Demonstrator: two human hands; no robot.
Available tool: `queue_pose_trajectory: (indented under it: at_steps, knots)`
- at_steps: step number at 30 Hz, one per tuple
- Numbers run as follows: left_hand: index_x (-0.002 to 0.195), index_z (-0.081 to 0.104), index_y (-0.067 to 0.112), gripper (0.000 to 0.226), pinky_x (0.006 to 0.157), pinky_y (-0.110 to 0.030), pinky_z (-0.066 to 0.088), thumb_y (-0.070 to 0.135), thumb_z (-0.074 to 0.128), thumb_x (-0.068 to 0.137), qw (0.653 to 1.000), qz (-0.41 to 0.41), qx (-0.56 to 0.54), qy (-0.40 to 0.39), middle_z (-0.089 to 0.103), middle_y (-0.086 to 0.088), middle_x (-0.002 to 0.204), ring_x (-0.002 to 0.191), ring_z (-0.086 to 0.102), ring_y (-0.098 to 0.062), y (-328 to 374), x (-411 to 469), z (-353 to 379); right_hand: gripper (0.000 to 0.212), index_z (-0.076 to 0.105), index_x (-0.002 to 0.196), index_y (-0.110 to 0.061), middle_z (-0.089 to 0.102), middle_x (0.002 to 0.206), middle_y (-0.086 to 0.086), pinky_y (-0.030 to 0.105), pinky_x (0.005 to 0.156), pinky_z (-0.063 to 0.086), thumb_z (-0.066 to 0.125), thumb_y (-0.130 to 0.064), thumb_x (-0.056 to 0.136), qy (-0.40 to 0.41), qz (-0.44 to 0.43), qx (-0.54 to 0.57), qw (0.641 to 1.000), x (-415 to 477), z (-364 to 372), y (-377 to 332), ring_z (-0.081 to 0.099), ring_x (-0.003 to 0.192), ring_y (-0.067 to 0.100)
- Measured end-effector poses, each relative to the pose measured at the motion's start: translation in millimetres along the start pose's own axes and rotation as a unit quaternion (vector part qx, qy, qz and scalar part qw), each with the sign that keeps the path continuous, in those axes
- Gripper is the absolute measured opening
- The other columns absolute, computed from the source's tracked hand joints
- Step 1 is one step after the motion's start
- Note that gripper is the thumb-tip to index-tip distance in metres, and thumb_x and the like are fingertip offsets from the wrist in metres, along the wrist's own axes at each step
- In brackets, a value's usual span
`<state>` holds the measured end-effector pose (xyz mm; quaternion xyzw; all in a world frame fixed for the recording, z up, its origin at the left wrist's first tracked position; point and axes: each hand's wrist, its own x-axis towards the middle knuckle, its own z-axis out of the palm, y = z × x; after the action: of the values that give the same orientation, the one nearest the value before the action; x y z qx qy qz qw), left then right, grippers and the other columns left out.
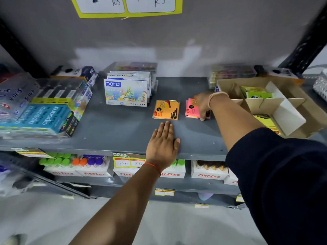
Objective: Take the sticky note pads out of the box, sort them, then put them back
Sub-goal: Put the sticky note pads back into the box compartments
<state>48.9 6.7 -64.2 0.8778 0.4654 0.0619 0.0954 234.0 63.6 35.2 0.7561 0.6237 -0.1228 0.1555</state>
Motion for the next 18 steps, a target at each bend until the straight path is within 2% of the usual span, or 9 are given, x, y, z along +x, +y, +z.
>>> queue_pose_trajectory:
  at_steps: [2,4,6,10,12,14,16,18]
  knots:
    - [0.148,0.006,0.008,0.09,0.119,-0.029,-0.002,0.05,-0.015,0.071,1.0,-0.001,0.001,0.001,0.005,-0.008,0.16,0.149,0.002,-0.021,0.1,0.0,-0.4,0.082,0.038,0.139,-0.012,0.045,0.142,0.014,0.041,0.108,0.04,0.08,-0.019,0.069,-0.01,-0.004,0.03,0.999,0.5,2.8,3.6,0.046,0.128,0.032]
    - [0.148,0.005,0.008,0.089,0.119,-0.029,-0.002,0.05,-0.015,0.072,1.0,0.0,0.004,-0.004,0.005,-0.008,0.16,0.149,0.001,-0.021,0.1,-0.5,-1.2,0.079,0.045,0.129,-0.012,0.055,0.129,0.012,0.036,0.094,0.049,0.084,-0.023,0.061,-0.01,0.001,0.048,0.999,-8.2,3.6,4.1,0.056,0.107,0.028]
    - [0.148,0.005,0.008,0.08,0.119,-0.03,-0.002,0.049,-0.01,0.08,1.0,-0.001,0.008,-0.012,0.004,-0.008,0.16,0.149,0.001,-0.021,0.7,-0.5,-2.2,0.074,0.048,0.123,-0.011,0.06,0.12,0.011,0.03,0.079,0.049,0.083,-0.026,0.059,0.02,0.009,0.064,0.998,-14.2,6.4,6.3,0.055,0.092,0.025]
    - [0.148,0.005,0.008,0.061,0.121,-0.031,-0.001,0.039,0.012,0.097,1.0,-0.006,0.009,-0.024,0.003,-0.008,0.16,0.149,0.0,-0.02,2.6,-0.9,-5.4,0.072,0.043,0.122,-0.004,0.062,0.112,0.016,0.03,0.078,0.05,0.079,-0.023,0.063,0.108,0.027,0.163,0.98,-32.4,7.3,2.7,0.06,0.103,0.031]
    - [0.148,0.005,0.007,0.058,0.121,-0.032,-0.001,0.036,0.018,0.099,1.0,-0.011,0.002,-0.028,0.003,-0.009,0.16,0.149,-0.001,-0.021,3.1,-2.3,-7.7,0.068,0.035,0.114,-0.008,0.055,0.1,0.012,0.027,0.069,0.046,0.079,-0.02,0.064,0.148,0.016,0.25,0.957,-45.2,0.8,2.1,0.058,0.097,0.03]
    - [0.148,0.005,0.005,0.059,0.121,-0.032,-0.001,0.034,0.021,0.1,0.999,-0.015,-0.005,-0.033,0.002,-0.011,0.16,0.149,-0.002,-0.022,7.0,-2.0,-9.0,0.063,0.029,0.102,-0.013,0.05,0.098,0.005,0.025,0.062,0.039,0.079,-0.017,0.064,0.198,0.017,0.349,0.916,-64.5,-9.9,8.2,0.052,0.091,0.024]
    - [0.148,0.005,0.002,0.06,0.121,-0.033,0.0,0.033,0.023,0.099,0.999,-0.011,-0.015,-0.037,0.002,-0.013,0.16,0.149,-0.002,-0.023,16.3,-1.8,-8.7,0.058,0.034,0.098,-0.015,0.05,0.098,0.002,0.023,0.068,0.036,0.079,-0.018,0.063,0.257,0.045,0.388,0.884,-85.0,-19.1,20.7,0.049,0.089,0.02]
    - [0.148,0.004,0.002,0.061,0.121,-0.034,0.0,0.034,0.023,0.099,0.999,-0.004,-0.021,-0.038,0.001,-0.014,0.16,0.149,-0.002,-0.024,26.7,-2.6,-6.7,0.052,0.042,0.102,-0.011,0.049,0.098,0.001,0.023,0.073,0.036,0.078,-0.019,0.065,0.3,0.085,0.389,0.867,-102.7,-22.5,38.0,0.047,0.089,0.018]
